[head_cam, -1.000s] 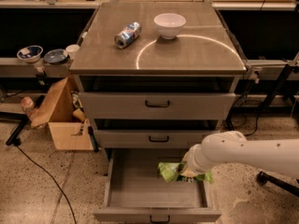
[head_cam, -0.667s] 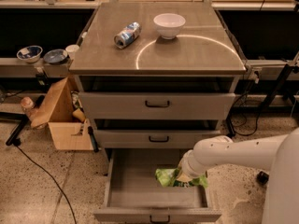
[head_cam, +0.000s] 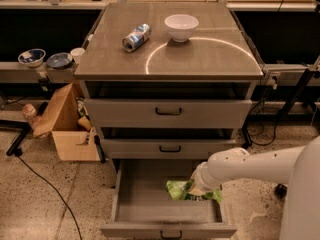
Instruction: Place green rice chip bag into bottom drawer
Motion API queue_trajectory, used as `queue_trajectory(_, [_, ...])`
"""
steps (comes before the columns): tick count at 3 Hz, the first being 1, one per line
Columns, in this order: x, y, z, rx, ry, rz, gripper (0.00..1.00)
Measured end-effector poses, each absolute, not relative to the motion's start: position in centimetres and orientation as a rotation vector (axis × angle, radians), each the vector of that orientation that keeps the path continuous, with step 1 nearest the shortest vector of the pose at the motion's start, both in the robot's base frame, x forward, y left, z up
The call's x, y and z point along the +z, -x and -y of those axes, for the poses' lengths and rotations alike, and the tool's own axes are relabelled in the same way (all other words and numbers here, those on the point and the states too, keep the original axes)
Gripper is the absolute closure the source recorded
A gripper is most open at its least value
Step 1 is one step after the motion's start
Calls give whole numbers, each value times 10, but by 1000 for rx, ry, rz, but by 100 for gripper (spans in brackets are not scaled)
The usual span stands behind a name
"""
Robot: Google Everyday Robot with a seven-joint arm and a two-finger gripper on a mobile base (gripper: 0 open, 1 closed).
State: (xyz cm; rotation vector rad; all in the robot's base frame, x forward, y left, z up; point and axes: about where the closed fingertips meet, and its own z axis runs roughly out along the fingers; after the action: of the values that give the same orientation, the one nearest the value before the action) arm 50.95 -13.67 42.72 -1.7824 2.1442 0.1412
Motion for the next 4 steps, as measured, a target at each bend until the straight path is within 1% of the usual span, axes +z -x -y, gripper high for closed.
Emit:
queue_trajectory(1, [412,-516,132,133,1777,-2138,100])
queue_trajectory(4, [318,-540,116,137,1886,-2182,100])
